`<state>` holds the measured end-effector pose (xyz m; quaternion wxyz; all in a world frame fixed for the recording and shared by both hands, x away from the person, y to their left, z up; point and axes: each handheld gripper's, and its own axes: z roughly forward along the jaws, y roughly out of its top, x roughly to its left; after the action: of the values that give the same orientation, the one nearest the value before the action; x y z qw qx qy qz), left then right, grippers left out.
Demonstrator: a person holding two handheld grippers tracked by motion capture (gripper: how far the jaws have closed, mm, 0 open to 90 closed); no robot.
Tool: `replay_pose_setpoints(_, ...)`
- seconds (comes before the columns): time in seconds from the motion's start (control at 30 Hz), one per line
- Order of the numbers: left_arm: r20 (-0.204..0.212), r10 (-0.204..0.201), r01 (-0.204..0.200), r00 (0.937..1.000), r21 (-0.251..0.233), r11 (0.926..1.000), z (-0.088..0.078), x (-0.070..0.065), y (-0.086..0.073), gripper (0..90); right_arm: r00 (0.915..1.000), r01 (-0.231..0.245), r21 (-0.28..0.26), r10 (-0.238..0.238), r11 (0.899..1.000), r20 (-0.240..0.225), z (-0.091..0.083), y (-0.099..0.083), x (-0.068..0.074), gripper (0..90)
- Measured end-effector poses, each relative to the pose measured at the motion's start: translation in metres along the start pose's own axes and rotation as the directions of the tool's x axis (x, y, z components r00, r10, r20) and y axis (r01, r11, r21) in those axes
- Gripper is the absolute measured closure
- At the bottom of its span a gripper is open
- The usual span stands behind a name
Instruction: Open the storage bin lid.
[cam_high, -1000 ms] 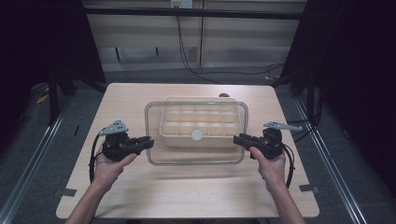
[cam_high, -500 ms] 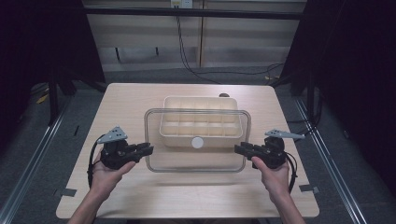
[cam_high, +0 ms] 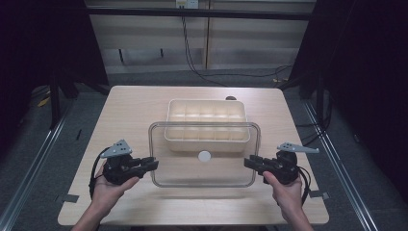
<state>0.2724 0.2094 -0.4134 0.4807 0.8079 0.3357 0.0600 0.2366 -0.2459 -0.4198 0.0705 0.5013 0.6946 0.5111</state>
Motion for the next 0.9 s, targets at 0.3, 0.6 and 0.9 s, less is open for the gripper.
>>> replay_pose_setpoints(0.3,0.004,0.002,-0.002,1.0000,0.025,0.9997,-0.002,-0.005,-0.010,74.0,0.9999,0.016,0.032,-0.016,0.999,0.005,-0.002,-0.005,0.007,62.9)
replay_pose_setpoints(0.6,0.015,0.012,-0.012,0.9998,0.067,0.9977,0.003,-0.011,-0.019,73.9,0.9999,-0.003,0.056,0.003,0.998,0.014,-0.005,-0.020,0.007,62.5)
replay_pose_setpoints(0.9,0.025,-0.021,0.018,0.9995,0.086,0.9962,0.010,-0.010,-0.032,73.9,0.9995,-0.024,0.085,0.023,0.996,0.021,0.001,-0.034,0.001,61.8)
